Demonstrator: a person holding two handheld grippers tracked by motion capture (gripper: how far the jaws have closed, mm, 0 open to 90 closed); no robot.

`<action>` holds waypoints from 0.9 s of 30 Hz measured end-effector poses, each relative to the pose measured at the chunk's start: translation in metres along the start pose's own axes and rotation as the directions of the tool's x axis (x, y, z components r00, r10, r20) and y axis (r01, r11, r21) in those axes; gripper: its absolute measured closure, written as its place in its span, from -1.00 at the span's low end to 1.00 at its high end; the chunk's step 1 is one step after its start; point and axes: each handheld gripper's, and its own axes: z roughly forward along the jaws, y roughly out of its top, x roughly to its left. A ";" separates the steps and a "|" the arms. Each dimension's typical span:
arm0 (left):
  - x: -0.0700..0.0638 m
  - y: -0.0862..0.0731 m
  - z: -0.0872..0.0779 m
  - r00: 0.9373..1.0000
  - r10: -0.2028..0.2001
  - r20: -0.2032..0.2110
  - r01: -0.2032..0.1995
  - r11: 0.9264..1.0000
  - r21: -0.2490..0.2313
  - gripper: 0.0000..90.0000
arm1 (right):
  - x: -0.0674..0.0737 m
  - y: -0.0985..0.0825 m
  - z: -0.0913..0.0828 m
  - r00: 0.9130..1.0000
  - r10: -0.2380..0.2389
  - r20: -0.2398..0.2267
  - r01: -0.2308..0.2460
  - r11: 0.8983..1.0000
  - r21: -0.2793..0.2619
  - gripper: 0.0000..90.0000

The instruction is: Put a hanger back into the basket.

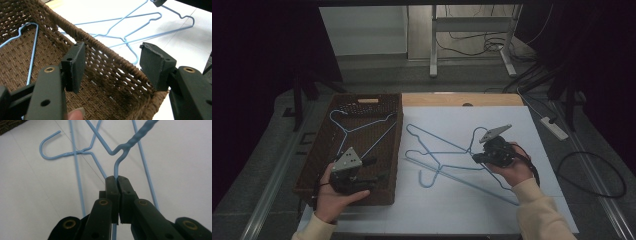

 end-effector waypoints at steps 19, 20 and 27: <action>-0.001 0.023 0.018 0.999 0.007 0.054 -0.007 1.000 -0.018 -0.13 | 0.006 -0.006 -0.036 0.999 -0.044 -0.013 0.043 0.997 -0.063 0.98; 0.000 0.025 0.020 0.998 0.006 0.059 -0.005 1.000 -0.015 -0.13 | 0.006 -0.007 -0.036 0.999 -0.041 -0.015 0.040 0.997 -0.065 0.98; -0.002 0.048 0.038 0.994 0.026 0.104 -0.027 1.000 0.011 -0.15 | 0.005 -0.010 -0.039 0.999 -0.038 -0.026 0.036 0.997 -0.074 0.98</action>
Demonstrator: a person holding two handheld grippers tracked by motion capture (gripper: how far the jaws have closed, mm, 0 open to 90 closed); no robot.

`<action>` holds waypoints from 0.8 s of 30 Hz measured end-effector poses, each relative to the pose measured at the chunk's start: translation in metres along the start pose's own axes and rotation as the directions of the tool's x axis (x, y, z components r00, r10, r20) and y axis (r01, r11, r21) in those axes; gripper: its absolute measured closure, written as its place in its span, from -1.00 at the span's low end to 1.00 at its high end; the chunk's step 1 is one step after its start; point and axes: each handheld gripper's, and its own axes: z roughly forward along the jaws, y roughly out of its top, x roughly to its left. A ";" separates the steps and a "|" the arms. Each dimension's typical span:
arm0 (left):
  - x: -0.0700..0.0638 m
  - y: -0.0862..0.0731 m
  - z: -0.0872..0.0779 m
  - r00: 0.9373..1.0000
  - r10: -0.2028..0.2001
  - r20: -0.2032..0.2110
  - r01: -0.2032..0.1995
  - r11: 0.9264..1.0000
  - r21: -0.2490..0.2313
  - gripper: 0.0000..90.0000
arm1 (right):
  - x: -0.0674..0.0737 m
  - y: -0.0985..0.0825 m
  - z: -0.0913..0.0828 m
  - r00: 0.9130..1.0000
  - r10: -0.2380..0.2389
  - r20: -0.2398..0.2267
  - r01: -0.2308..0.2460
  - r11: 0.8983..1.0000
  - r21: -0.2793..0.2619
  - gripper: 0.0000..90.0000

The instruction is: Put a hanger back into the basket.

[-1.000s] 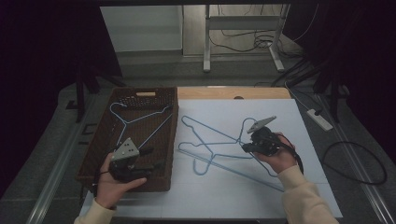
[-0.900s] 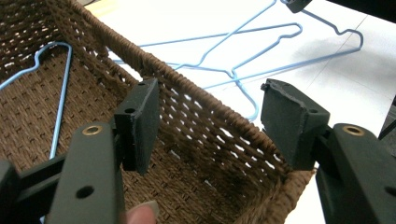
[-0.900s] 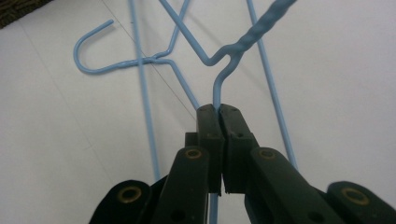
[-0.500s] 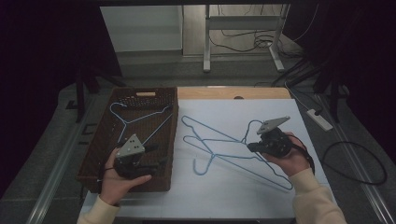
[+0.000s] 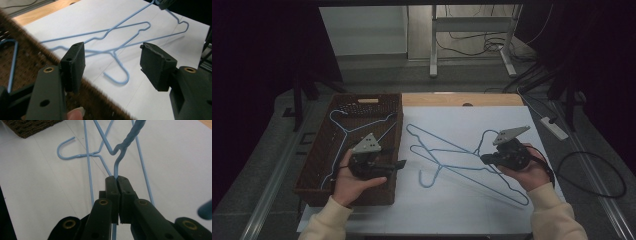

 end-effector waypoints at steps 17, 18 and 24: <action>0.010 0.040 0.060 0.996 0.057 0.075 -0.065 0.992 0.108 -0.23 | 0.005 0.002 -0.015 0.999 -0.038 -0.015 0.037 0.999 -0.029 0.98; 0.009 0.042 0.064 0.995 0.068 0.079 -0.077 0.991 0.113 -0.23 | 0.006 0.003 -0.015 0.999 -0.041 -0.016 0.041 0.999 -0.028 0.98; 0.003 0.056 0.087 0.984 0.118 0.136 -0.137 0.981 0.140 -0.23 | 0.009 0.006 -0.019 0.997 -0.065 -0.029 0.064 0.998 -0.030 0.98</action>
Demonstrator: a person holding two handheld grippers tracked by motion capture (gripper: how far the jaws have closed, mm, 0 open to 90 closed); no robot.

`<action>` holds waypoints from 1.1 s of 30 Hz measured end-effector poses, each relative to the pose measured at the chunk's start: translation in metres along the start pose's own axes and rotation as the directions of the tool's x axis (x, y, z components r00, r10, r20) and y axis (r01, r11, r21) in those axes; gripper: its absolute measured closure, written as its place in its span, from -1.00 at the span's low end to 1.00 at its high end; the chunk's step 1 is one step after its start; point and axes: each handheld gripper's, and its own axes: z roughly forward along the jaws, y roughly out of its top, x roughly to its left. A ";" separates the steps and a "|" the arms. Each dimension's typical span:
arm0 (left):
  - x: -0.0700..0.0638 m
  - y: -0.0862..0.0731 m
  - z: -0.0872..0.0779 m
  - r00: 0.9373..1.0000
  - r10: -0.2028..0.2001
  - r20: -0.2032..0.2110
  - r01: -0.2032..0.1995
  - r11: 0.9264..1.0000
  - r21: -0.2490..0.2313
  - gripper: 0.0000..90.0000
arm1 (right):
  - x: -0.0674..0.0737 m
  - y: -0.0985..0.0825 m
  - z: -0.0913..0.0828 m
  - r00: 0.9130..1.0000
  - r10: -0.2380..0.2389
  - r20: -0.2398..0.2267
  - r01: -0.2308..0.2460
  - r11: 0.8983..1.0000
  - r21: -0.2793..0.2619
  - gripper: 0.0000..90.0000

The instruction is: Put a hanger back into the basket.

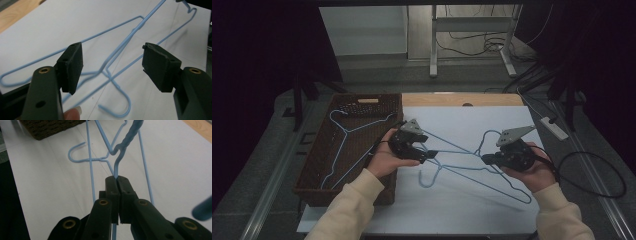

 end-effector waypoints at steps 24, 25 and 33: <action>-0.021 0.008 0.031 0.980 0.189 0.060 -0.197 0.965 0.172 0.82 | -0.003 -0.002 0.002 1.000 -0.016 -0.004 0.016 1.000 0.004 0.97; -0.024 0.008 0.030 0.977 0.199 0.071 -0.209 0.962 0.176 0.82 | -0.003 -0.002 0.002 1.000 -0.016 -0.004 0.016 1.000 0.004 0.97; -0.036 0.008 0.014 0.977 0.195 0.088 -0.206 0.968 0.145 0.94 | -0.006 -0.004 0.004 1.000 -0.008 0.015 0.008 1.000 -0.024 0.94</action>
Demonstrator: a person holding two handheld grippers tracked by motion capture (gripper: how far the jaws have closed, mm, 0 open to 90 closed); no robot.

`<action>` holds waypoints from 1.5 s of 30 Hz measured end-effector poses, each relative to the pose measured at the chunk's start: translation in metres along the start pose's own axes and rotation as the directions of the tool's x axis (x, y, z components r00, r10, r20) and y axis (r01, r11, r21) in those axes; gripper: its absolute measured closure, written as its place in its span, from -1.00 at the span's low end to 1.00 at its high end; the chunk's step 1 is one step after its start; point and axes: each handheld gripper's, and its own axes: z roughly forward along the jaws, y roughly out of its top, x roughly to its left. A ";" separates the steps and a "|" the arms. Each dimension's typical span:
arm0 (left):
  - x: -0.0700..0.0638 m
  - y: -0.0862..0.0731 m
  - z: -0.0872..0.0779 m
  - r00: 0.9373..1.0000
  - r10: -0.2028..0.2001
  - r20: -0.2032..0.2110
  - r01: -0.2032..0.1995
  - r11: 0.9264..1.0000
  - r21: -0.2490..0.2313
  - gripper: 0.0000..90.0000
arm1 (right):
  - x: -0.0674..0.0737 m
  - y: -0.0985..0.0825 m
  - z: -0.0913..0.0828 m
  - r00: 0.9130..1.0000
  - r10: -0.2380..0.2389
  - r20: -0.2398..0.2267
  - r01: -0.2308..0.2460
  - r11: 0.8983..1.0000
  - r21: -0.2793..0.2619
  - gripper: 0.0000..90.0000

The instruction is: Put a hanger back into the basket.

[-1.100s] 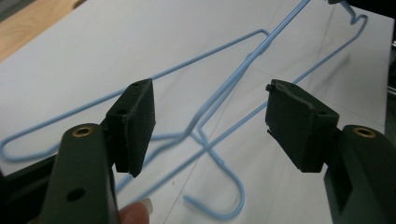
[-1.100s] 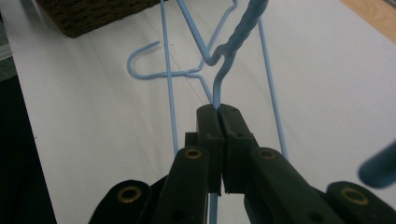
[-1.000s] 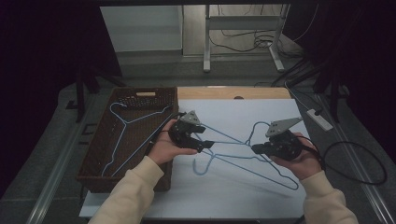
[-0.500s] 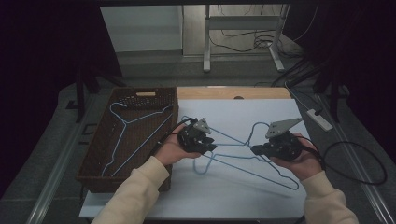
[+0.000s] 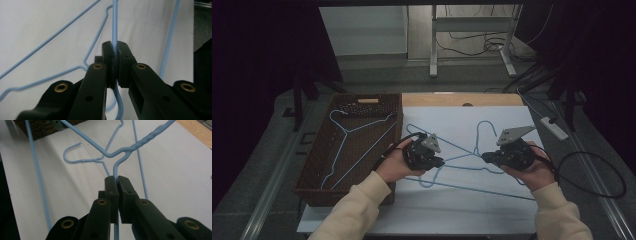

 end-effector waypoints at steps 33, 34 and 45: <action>-0.001 -0.050 -0.085 0.971 -0.231 -0.065 0.200 0.929 -0.312 0.95 | 0.005 -0.041 -0.009 0.979 0.172 0.108 -0.133 0.946 -0.296 -0.10; 0.000 -0.054 -0.089 0.968 -0.242 -0.072 0.207 0.925 -0.319 0.95 | 0.005 -0.042 -0.008 0.979 0.174 0.109 -0.136 0.946 -0.294 -0.12; -0.003 -0.089 -0.132 0.927 -0.346 -0.146 0.254 0.864 -0.436 0.95 | 0.007 -0.052 0.009 0.974 0.202 0.106 -0.169 0.951 -0.258 -0.23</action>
